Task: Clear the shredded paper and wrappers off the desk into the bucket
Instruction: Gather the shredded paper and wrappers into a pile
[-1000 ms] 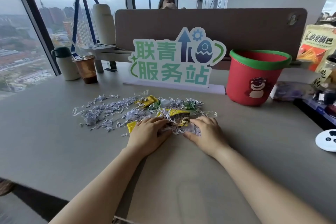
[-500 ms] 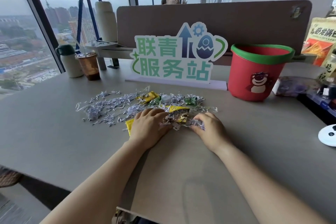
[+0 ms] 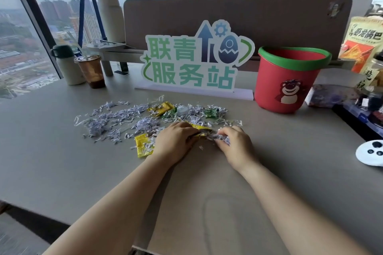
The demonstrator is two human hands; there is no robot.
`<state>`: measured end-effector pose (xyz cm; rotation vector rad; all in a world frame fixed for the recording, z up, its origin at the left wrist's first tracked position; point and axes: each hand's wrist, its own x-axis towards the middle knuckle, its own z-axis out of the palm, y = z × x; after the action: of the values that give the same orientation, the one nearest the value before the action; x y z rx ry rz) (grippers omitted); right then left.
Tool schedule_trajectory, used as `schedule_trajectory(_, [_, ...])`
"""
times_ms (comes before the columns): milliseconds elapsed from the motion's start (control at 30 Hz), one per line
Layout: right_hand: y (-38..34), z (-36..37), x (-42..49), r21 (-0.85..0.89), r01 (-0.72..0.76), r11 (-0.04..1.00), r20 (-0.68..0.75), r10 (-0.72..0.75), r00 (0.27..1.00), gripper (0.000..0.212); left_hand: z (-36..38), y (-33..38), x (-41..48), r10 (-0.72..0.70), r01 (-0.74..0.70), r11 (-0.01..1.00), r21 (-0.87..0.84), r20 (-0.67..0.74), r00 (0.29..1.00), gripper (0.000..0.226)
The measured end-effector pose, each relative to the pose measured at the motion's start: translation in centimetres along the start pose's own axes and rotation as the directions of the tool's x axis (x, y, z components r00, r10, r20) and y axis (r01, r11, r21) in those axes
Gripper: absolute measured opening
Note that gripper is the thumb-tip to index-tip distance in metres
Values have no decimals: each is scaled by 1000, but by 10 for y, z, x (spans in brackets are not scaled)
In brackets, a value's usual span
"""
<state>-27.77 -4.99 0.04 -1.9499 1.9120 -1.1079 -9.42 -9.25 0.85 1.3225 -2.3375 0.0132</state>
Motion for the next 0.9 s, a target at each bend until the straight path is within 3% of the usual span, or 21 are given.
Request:
schedule_trajectory(300, [-2, -19, -2, 46, -12, 999, 17, 11, 1000, 17, -28, 17, 9, 31, -45, 995, -90, -154, 988, 22])
schedule_trajectory(900, [3, -113, 29, 75, 11, 997, -70, -6, 998, 15, -58, 64, 62, 22, -50, 990, -136, -198, 980, 21])
